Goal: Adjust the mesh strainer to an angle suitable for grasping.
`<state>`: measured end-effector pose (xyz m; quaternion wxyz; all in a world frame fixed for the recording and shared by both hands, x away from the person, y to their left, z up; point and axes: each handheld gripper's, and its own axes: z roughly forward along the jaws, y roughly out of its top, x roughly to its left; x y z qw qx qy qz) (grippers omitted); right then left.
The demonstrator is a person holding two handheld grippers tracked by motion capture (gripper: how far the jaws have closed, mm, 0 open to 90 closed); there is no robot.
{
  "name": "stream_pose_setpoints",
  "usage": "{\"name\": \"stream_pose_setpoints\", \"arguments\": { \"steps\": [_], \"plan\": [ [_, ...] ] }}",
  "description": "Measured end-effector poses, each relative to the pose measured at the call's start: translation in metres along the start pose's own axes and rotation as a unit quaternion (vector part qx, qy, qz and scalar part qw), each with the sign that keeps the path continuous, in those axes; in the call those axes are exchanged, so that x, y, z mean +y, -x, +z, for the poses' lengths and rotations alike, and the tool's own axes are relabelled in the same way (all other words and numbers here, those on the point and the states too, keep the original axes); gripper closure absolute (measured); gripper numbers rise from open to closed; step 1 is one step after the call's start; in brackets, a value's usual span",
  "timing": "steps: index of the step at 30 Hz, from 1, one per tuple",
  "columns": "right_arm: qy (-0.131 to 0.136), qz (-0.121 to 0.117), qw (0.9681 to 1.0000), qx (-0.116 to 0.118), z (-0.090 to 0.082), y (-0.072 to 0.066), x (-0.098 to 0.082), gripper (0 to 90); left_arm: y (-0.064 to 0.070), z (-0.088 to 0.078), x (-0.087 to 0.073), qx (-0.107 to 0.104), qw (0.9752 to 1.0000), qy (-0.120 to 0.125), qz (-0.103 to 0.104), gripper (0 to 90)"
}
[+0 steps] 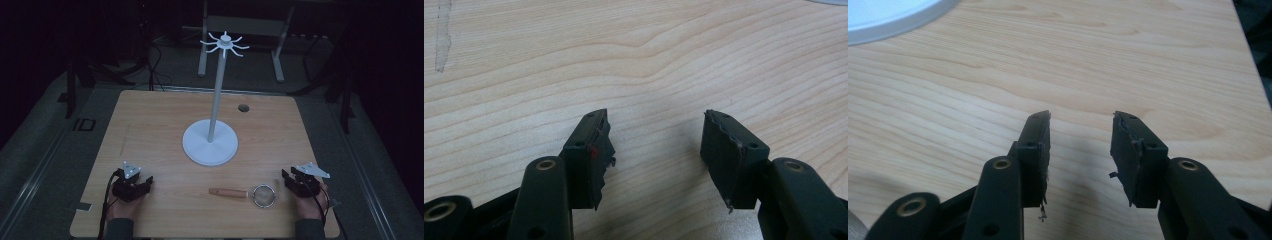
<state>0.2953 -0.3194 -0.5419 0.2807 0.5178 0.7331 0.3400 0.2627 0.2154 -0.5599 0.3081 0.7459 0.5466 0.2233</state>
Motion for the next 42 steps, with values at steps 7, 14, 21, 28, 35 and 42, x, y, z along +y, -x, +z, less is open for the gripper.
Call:
{"name": "stream_pose_setpoints", "arguments": {
  "steps": [7,14,21,28,35,42],
  "plan": [
    [0.006,-0.033,0.9994,0.010,-0.006,-0.009,0.010,58.4,0.003,-0.006,0.001,-0.013,0.9997,0.016,0.012,45.5],
    [0.004,-0.062,0.9969,0.049,-0.013,-0.018,0.027,57.8,0.003,-0.008,0.002,-0.017,0.9996,0.020,0.013,45.4],
    [0.000,-0.075,0.9947,0.070,-0.015,-0.024,0.041,56.2,0.000,-0.012,0.002,-0.020,0.9995,0.025,0.003,45.6],
    [-0.015,-0.124,0.9888,0.081,-0.018,-0.036,0.053,56.4,0.000,-0.012,0.003,-0.022,0.9994,0.025,0.007,46.3],
    [-0.032,-0.164,0.9814,0.095,-0.017,-0.046,0.062,54.4,0.002,-0.011,0.003,-0.025,0.9994,0.020,0.009,46.6],
    [-0.045,-0.193,0.9745,0.105,-0.015,-0.053,0.065,52.9,0.000,-0.012,0.002,-0.028,0.9993,0.023,0.000,46.5]
  ]
}}
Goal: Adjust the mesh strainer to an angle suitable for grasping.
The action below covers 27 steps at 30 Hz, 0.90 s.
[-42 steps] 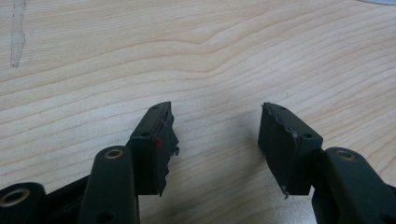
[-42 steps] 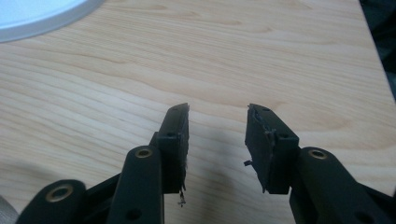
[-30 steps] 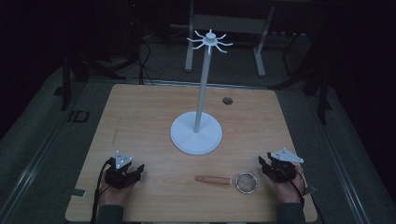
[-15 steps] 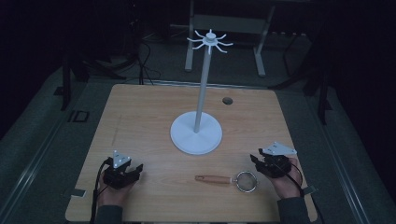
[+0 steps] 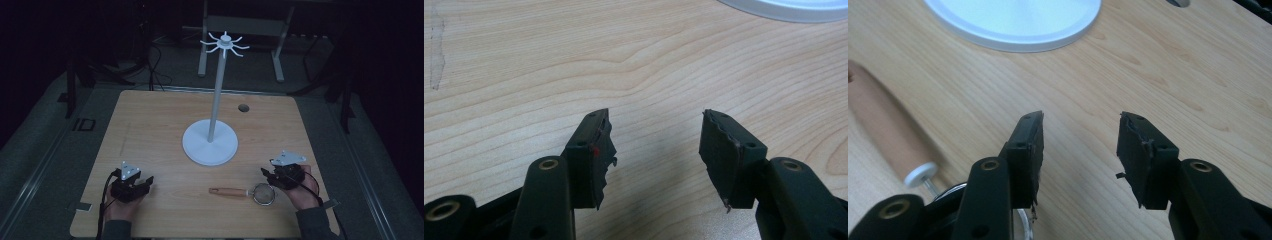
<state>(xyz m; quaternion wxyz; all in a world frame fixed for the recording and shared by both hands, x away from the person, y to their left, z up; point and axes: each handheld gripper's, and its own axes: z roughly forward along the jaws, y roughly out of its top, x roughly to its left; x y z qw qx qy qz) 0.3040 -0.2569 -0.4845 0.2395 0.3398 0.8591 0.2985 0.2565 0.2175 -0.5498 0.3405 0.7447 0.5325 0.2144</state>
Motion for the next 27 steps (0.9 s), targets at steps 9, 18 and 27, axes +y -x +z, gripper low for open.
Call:
{"name": "stream_pose_setpoints", "arguments": {
  "steps": [9,18,27],
  "plan": [
    [-0.017,-0.027,0.9993,0.018,0.003,-0.007,0.007,48.3,0.000,-0.002,0.001,-0.007,0.9999,0.009,0.003,46.5],
    [-0.038,-0.052,0.9971,0.042,0.007,-0.013,0.016,43.8,0.000,-0.004,0.001,-0.009,0.9999,0.014,0.001,46.5],
    [-0.053,-0.067,0.9946,0.058,0.012,-0.019,0.019,40.8,0.000,-0.005,0.001,-0.010,0.9998,0.018,0.002,46.5]
  ]
}}
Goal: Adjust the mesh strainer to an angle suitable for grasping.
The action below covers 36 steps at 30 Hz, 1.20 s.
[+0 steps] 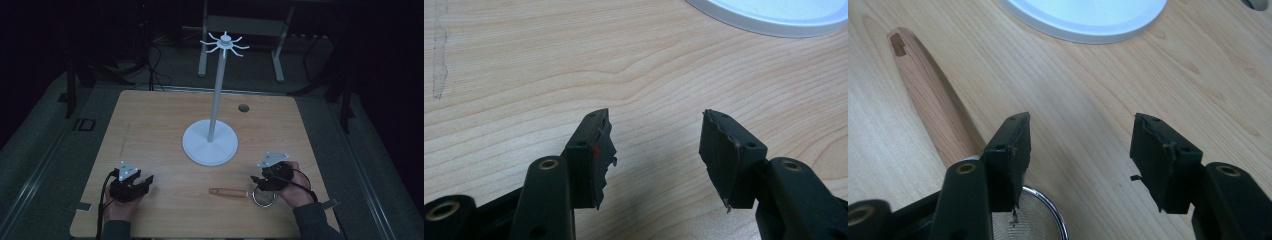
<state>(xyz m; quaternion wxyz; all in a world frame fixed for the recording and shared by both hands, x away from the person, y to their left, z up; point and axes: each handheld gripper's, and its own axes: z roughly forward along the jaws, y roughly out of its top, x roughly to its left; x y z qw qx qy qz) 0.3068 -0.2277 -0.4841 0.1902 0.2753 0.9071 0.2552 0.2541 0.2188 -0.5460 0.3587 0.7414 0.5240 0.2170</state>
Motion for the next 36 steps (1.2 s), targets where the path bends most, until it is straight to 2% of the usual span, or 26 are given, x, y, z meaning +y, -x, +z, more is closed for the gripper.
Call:
{"name": "stream_pose_setpoints", "arguments": {
  "steps": [9,22,34,36],
  "plan": [
    [-0.025,-0.027,0.9992,0.015,0.007,-0.006,0.005,38.8,0.000,0.000,0.000,0.002,1.0000,-0.001,-0.002,46.5],
    [-0.035,-0.059,0.9969,0.040,0.015,-0.019,0.013,39.9,-0.001,-0.001,0.000,0.004,1.0000,0.000,-0.001,46.1],
    [-0.054,-0.091,0.9914,0.077,0.027,-0.034,0.016,40.0,-0.002,-0.001,-0.001,0.008,1.0000,0.002,-0.005,46.0],
    [-0.052,-0.094,0.9911,0.079,0.028,-0.037,0.018,42.5,-0.002,-0.001,0.000,0.008,1.0000,0.003,-0.004,45.9]
  ]
}}
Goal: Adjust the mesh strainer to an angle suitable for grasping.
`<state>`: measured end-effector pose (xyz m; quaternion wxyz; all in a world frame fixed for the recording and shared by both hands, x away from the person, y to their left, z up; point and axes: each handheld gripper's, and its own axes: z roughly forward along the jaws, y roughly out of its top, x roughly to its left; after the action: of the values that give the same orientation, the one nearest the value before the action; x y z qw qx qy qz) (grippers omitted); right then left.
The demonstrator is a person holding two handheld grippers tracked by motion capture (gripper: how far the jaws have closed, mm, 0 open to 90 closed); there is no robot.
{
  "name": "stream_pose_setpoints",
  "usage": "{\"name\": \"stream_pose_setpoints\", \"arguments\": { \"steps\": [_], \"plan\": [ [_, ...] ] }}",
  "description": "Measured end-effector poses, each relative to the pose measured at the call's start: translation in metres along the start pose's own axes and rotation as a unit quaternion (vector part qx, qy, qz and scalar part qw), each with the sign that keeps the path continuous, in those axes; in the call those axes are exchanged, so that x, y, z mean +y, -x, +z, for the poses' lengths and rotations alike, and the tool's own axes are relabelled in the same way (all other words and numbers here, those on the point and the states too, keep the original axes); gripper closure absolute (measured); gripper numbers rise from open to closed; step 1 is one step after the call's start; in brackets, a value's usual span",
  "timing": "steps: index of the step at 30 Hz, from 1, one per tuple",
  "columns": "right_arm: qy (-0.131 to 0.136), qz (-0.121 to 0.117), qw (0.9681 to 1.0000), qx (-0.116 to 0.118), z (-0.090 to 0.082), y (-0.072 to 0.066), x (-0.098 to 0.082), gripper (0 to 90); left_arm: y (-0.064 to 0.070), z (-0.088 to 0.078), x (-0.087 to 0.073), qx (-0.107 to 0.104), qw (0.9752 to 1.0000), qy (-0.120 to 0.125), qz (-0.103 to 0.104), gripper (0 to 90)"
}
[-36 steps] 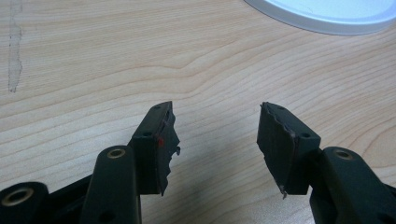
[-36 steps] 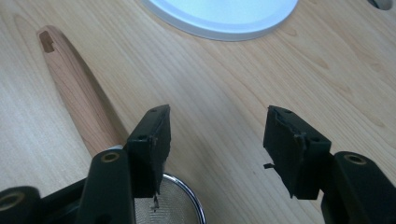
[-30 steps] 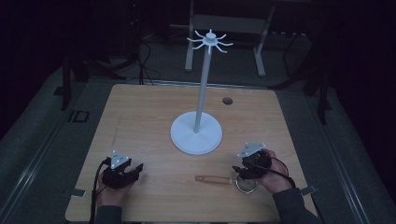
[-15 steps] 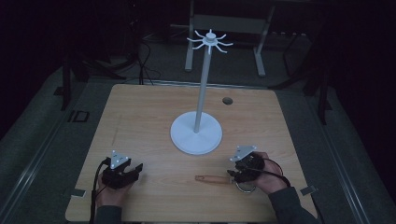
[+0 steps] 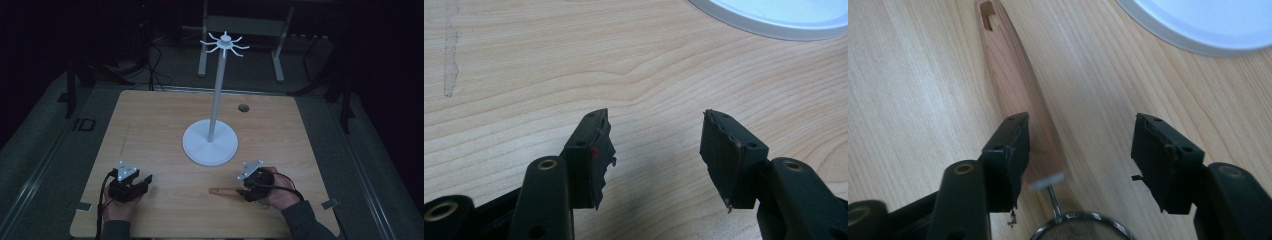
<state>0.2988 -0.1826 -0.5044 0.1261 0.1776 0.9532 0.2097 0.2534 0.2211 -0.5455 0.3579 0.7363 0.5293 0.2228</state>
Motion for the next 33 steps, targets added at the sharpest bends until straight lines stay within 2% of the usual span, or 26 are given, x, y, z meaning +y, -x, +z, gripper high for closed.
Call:
{"name": "stream_pose_setpoints", "arguments": {
  "steps": [7,9,12,17,23,28,33],
  "plan": [
    [-0.008,-0.019,0.9994,0.027,0.008,-0.008,0.005,48.9,-0.001,-0.001,0.000,0.001,1.0000,0.001,0.000,45.7],
    [-0.023,-0.025,0.9987,0.037,0.013,-0.009,0.007,54.8,-0.001,-0.001,0.000,0.001,1.0000,0.001,0.000,45.7],
    [-0.032,-0.022,0.9982,0.046,0.016,-0.006,0.009,59.7,-0.001,-0.001,0.000,0.002,1.0000,0.003,-0.001,45.7],
    [-0.036,-0.007,0.9985,0.040,0.019,0.001,0.011,66.2,-0.001,-0.001,0.000,0.002,1.0000,0.003,-0.001,45.5],
    [-0.057,0.005,0.9979,0.029,0.022,0.010,0.015,65.5,-0.001,-0.001,0.000,0.004,1.0000,0.007,-0.003,45.4],
    [-0.083,0.013,0.9955,0.043,0.027,0.016,0.019,63.0,-0.001,-0.002,0.000,0.004,1.0000,0.006,-0.003,45.4],
    [-0.095,0.020,0.9936,0.058,0.031,0.021,0.020,63.1,-0.001,-0.002,0.000,0.004,1.0000,0.006,-0.004,45.3]
  ]
}}
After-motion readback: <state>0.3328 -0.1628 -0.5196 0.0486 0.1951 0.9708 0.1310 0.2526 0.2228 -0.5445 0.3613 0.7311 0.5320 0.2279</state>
